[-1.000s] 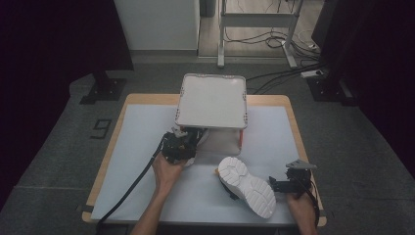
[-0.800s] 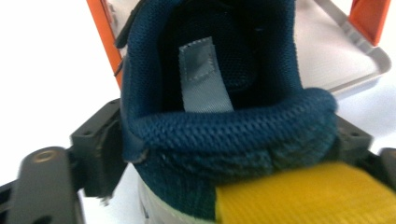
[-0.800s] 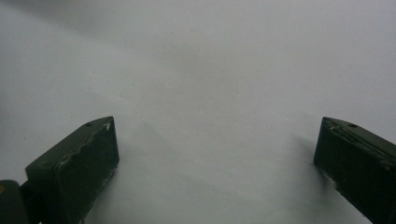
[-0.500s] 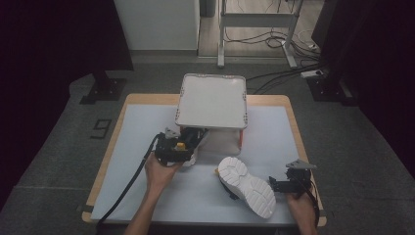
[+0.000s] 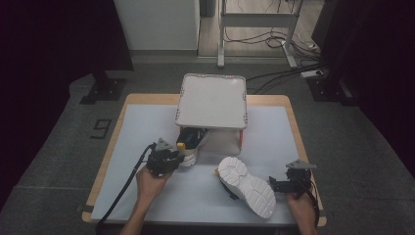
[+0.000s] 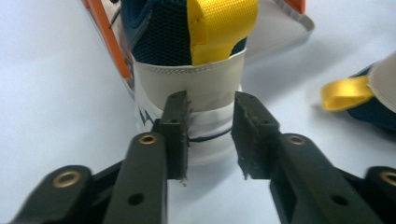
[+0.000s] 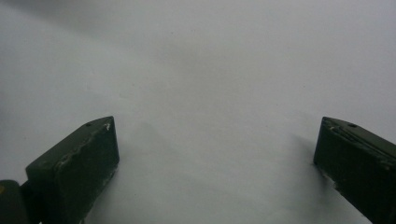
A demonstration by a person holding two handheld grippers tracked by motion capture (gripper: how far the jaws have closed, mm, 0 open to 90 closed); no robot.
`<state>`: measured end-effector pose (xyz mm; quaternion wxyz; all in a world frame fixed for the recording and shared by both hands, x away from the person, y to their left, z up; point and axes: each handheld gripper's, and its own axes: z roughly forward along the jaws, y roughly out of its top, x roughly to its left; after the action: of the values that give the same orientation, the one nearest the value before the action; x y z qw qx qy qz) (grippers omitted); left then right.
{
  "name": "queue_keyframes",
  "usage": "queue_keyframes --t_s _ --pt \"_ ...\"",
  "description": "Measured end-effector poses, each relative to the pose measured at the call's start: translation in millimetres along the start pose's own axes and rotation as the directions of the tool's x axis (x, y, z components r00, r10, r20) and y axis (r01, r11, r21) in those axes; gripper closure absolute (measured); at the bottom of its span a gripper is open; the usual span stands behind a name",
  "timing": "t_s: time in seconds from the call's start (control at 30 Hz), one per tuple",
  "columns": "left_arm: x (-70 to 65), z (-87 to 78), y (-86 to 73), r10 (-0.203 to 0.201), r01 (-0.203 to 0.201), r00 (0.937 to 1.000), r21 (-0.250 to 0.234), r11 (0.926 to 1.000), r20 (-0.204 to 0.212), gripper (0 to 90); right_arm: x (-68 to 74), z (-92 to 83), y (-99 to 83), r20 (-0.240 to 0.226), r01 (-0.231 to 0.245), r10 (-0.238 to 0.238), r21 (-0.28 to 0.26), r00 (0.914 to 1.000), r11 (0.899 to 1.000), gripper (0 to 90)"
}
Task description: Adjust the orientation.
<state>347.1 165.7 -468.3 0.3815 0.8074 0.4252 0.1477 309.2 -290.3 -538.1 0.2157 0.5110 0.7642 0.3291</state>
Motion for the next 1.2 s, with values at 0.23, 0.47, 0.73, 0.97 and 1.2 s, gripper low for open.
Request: queue_keyframes --t_s 0.23,0.47,0.73,0.97,1.2 --pt "-10.6 15.3 10.6 0.050 -0.050 0.9987 0.000 0.9988 -0.008 67.2 -0.2 0.0 0.1 -0.001 0.000 0.000 0.003 1.0000 1.000 0.0" --pt "-11.7 35.1 20.7 0.062 -0.062 0.9978 -0.001 0.9981 -0.022 66.9 -0.2 0.1 0.0 0.000 -0.001 0.001 0.001 1.0000 1.000 0.0" --pt "-9.3 51.1 28.9 0.062 -0.062 0.9978 -0.008 0.9981 -0.026 66.5 -0.2 0.1 0.0 0.000 -0.001 0.001 0.001 1.0000 1.000 0.0" --pt "-8.4 64.9 33.5 0.058 -0.059 0.9963 -0.015 0.9981 -0.064 66.8 -0.2 0.1 0.0 0.000 -0.001 0.001 0.001 1.0000 1.000 0.0" --pt "-9.2 71.6 35.4 0.055 -0.058 0.9943 -0.034 0.9977 -0.091 67.6 -0.2 0.1 0.1 -0.001 -0.001 0.001 0.001 1.0000 1.000 0.0"
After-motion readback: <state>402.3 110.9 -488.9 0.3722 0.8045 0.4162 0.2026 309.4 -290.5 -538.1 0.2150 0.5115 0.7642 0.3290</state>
